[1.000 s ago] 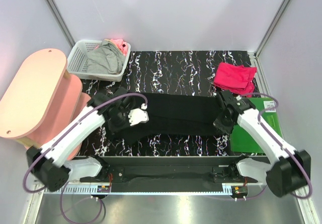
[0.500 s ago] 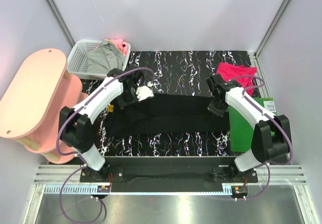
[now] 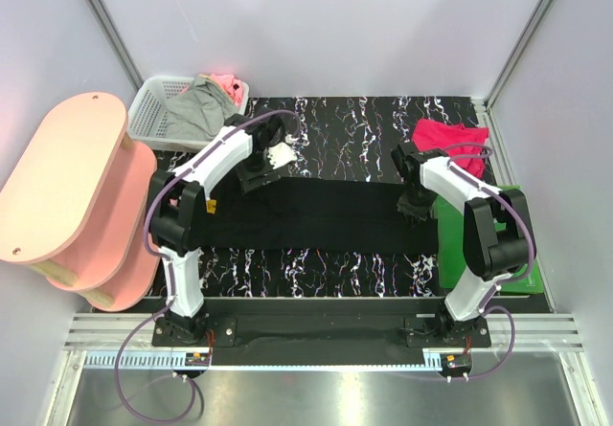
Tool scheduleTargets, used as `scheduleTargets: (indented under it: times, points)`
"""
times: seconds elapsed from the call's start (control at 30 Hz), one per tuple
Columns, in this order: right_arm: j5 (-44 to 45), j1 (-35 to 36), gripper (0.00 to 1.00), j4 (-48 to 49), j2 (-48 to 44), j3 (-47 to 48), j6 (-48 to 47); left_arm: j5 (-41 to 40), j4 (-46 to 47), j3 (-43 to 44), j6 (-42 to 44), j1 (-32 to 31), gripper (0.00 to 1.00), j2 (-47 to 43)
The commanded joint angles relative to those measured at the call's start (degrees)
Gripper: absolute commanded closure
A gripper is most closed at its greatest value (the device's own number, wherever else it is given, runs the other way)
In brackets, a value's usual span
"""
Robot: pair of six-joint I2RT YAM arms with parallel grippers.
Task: Fold and stack the t-shirts
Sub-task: Fold the tshirt
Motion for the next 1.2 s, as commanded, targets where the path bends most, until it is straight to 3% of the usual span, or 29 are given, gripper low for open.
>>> scheduleTargets:
  times: [0.0, 0.2, 0.37, 0.47, 0.67, 0.93, 1.17]
  points:
    - [3.86, -0.30, 0.67, 0.67, 0.73, 3.20, -1.41, -2.82, 1.82, 2.79, -3.70, 0.41, 0.13, -3.51]
    - [5.62, -0.30, 0.50, -0.48, 1.17, 8.73, -2.91, 1.04, 1.82, -10.27, -4.94, 0.33, 0.05, -20.27]
    - [3.78, -0.22, 0.48, -1.53, 2.75, 12.78, -3.87, 2.89, 3.66, -23.37, -6.52, 0.41, 0.04, -30.83]
    - [1.67, 0.49, 0.48, -1.09, 3.80, 14.10, -4.58, 8.40, 3.67, -27.09, -6.87, 0.24, 0.04, -33.31]
    - [-3.16, 1.10, 0.50, 0.93, 9.07, 16.12, -5.54, 10.35, 3.76, -24.21, -6.96, -1.43, 0.06, -23.33]
    - [-1.33, 1.19, 0.51, 0.93, 17.68, 20.51, -7.39, 11.59, 2.70, -16.29, -5.56, -2.40, 0.07, -6.36]
    - [0.34, 1.19, 0.53, -1.26, 25.33, 26.93, -8.53, 10.19, 3.84, -15.14, -4.85, -1.87, 0.08, 0.87]
